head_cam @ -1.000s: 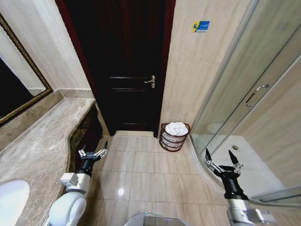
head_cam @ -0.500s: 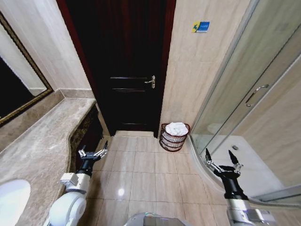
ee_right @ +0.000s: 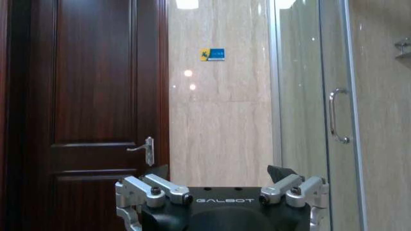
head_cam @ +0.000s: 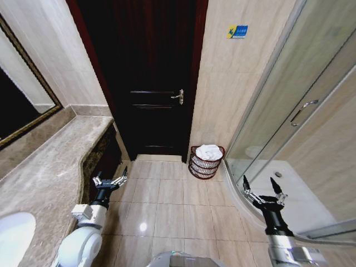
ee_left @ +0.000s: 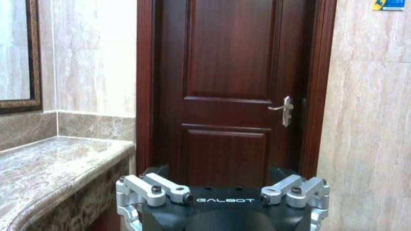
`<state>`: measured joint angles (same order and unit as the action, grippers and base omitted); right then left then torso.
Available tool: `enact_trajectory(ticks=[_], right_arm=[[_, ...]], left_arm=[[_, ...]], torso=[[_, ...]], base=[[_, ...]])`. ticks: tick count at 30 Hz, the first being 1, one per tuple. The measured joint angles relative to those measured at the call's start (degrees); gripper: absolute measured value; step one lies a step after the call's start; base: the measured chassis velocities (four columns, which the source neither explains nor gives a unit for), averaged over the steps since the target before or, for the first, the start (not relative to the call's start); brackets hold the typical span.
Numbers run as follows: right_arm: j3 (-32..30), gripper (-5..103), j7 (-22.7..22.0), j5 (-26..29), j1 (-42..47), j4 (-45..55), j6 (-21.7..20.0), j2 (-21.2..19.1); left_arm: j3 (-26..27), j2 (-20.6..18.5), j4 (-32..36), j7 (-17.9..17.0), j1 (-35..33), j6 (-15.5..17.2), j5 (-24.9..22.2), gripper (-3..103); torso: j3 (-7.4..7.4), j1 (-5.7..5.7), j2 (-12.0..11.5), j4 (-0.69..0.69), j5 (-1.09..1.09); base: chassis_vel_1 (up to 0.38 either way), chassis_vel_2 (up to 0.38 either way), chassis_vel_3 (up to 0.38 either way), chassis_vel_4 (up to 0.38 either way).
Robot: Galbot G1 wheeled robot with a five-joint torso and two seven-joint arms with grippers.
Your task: Discard the used towel into the hamper.
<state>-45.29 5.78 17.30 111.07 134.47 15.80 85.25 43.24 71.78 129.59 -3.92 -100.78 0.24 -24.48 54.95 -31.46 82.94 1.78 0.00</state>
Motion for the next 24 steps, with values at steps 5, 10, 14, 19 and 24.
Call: enact_trajectory(ticks=[5,10,14,19,24], right_arm=[[0.0,100,0.0,0.0,0.0,0.0,0.0,0.0],[0.0,100,0.0,0.0,0.0,0.0,0.0,0.0],[0.0,100,0.0,0.0,0.0,0.0,0.0,0.0],[0.0,100,0.0,0.0,0.0,0.0,0.0,0.0],[0.0,100,0.0,0.0,0.0,0.0,0.0,0.0]], left_arm=[[0.0,0.0,0.0,0.0,0.0,0.0,0.0,100],[0.0,0.0,0.0,0.0,0.0,0.0,0.0,100],[0.0,0.0,0.0,0.0,0.0,0.0,0.0,100],[0.0,0.0,0.0,0.0,0.0,0.0,0.0,100],[0.0,0.0,0.0,0.0,0.0,0.0,0.0,100]], torso=[[0.0,0.0,0.0,0.0,0.0],[0.0,0.0,0.0,0.0,0.0],[0.0,0.0,0.0,0.0,0.0],[0.0,0.0,0.0,0.0,0.0],[0.0,0.0,0.0,0.0,0.0]], base=[[0.0,0.0,0.0,0.0],[0.0,0.0,0.0,0.0],[0.0,0.0,0.0,0.0],[0.0,0.0,0.0,0.0],[0.0,0.0,0.0,0.0]])
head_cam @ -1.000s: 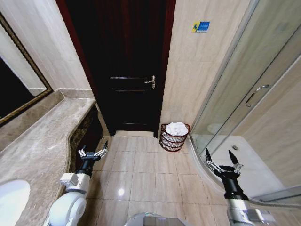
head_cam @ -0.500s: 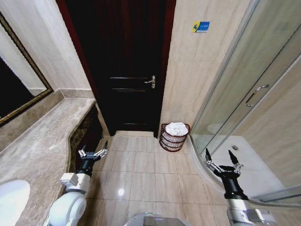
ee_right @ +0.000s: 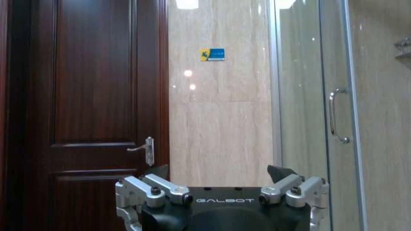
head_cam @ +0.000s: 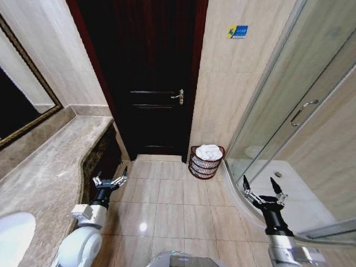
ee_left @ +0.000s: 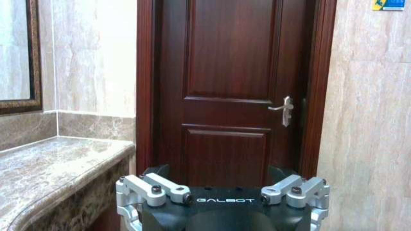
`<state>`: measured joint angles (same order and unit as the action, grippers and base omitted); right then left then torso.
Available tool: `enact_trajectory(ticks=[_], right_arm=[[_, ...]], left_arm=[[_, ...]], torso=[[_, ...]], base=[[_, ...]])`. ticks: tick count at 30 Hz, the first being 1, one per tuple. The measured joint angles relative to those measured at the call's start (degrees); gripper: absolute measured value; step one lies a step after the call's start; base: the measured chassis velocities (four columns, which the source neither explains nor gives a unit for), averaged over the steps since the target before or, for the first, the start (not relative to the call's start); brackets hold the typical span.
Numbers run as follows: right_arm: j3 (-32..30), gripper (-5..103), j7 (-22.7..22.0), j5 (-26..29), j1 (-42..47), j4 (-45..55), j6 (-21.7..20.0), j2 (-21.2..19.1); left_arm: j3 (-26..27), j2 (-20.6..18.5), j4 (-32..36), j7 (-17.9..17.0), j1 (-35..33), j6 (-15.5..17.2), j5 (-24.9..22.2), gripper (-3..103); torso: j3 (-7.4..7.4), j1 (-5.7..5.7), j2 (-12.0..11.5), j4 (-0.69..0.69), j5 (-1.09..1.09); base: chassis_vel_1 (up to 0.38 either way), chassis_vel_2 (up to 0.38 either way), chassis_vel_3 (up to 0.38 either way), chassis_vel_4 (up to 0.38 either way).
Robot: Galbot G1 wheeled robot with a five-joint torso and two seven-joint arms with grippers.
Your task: Discard the used towel into the hamper.
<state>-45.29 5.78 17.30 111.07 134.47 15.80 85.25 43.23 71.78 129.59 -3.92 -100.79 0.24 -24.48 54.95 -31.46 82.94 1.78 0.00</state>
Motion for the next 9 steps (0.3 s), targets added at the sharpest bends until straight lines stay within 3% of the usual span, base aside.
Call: enact_trajectory(ticks=[9], right_arm=[[0.0,100,0.0,0.0,0.0,0.0,0.0,0.0]], left_arm=[[0.0,0.0,0.0,0.0,0.0,0.0,0.0,100]], torso=[[0.0,0.0,0.0,0.0,0.0]], base=[[0.0,0.0,0.0,0.0]])
